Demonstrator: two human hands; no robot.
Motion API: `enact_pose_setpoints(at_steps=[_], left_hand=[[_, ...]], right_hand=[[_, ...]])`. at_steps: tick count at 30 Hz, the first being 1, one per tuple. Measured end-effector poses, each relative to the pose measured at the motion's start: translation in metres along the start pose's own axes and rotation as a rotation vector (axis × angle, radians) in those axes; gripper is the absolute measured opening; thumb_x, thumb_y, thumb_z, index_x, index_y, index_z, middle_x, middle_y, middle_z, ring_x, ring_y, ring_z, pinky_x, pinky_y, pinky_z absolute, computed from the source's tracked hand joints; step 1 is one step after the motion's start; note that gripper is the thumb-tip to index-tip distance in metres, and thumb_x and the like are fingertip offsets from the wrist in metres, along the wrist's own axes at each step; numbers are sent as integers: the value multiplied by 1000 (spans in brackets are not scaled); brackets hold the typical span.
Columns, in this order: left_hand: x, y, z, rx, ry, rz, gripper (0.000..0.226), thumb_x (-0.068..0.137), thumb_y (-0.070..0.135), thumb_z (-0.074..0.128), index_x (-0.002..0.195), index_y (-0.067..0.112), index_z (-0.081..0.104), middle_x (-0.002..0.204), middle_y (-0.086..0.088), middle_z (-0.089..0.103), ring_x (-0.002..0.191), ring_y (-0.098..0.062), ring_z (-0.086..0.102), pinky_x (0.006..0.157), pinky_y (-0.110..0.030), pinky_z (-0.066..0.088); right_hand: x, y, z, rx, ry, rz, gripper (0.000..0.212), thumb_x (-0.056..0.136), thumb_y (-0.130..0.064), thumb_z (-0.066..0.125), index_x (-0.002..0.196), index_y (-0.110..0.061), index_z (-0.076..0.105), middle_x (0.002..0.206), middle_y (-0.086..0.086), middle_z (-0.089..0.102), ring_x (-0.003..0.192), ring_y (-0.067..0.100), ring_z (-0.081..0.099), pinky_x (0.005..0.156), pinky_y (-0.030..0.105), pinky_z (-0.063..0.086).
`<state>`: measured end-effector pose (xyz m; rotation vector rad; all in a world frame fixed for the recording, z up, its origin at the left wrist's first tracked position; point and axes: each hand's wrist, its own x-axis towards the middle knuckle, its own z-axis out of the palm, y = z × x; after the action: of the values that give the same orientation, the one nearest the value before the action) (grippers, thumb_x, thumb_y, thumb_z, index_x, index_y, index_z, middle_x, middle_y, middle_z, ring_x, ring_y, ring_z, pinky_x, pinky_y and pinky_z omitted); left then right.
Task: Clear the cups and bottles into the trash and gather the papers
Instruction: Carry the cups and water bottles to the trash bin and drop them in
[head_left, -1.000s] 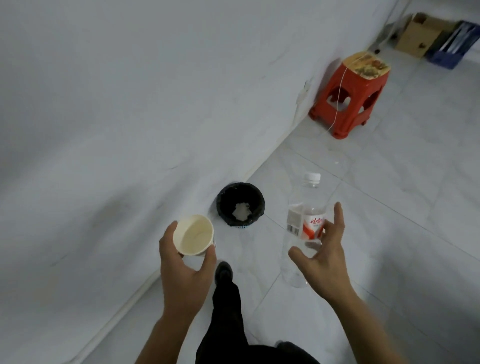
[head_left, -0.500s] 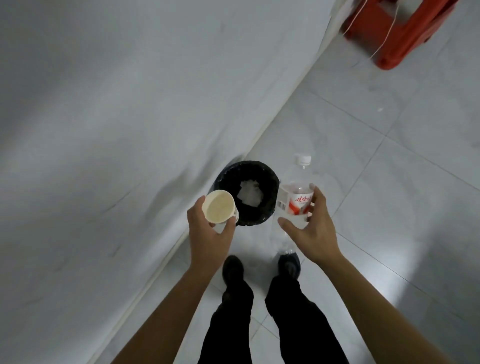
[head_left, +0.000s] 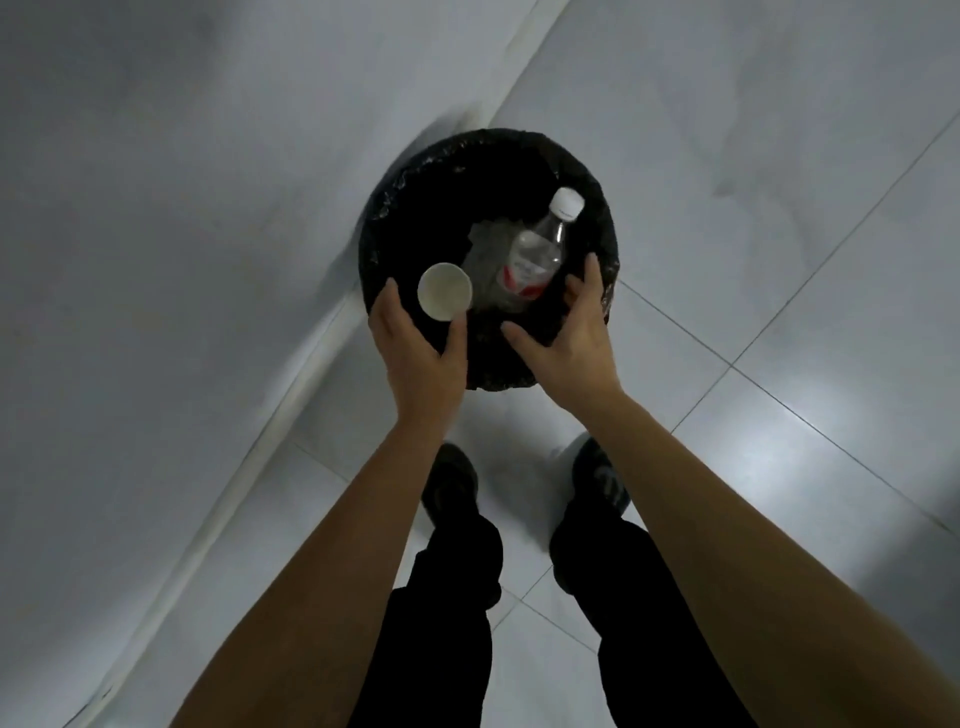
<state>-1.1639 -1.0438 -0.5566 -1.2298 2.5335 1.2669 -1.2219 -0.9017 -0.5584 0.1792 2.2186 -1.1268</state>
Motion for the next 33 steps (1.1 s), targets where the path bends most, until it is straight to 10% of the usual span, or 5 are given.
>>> enact_pose_setpoints(at_steps=[6, 14, 19, 33], left_hand=[[-55, 73, -79, -24, 8, 69, 39, 104, 24, 44, 140, 9, 48, 134, -3, 54, 124, -11, 49, 101, -17, 39], [-203, 266, -295, -152, -170, 163, 44, 98, 31, 53, 140, 21, 46, 135, 14, 53, 127, -3, 50, 108, -34, 43], [-282, 346, -398, -281, -138, 266, 45, 97, 32, 54, 140, 19, 48, 133, 9, 58, 122, 4, 52, 99, -22, 44], [-383, 359, -440, -134, -921, 706, 35, 96, 10, 58, 129, 22, 53, 120, 9, 62, 102, 16, 58, 80, -1, 44]], right_hand=[[-82, -68, -72, -199, 27, -123, 51, 105, -41, 38, 150, -17, 34, 149, 3, 42, 131, 18, 46, 103, 31, 42], [-291, -231, -234, -131, 162, -181, 51, 102, -48, 38, 147, -25, 40, 142, -4, 49, 123, 8, 52, 99, 34, 49], [-421, -296, -296, 36, 400, -214, 50, 100, -48, 38, 145, -25, 44, 135, -8, 52, 117, 2, 54, 96, 24, 46], [-732, -227, -173, 401, 1276, 312, 49, 92, -33, 62, 138, -36, 44, 131, -17, 51, 116, -7, 53, 97, 29, 48]])
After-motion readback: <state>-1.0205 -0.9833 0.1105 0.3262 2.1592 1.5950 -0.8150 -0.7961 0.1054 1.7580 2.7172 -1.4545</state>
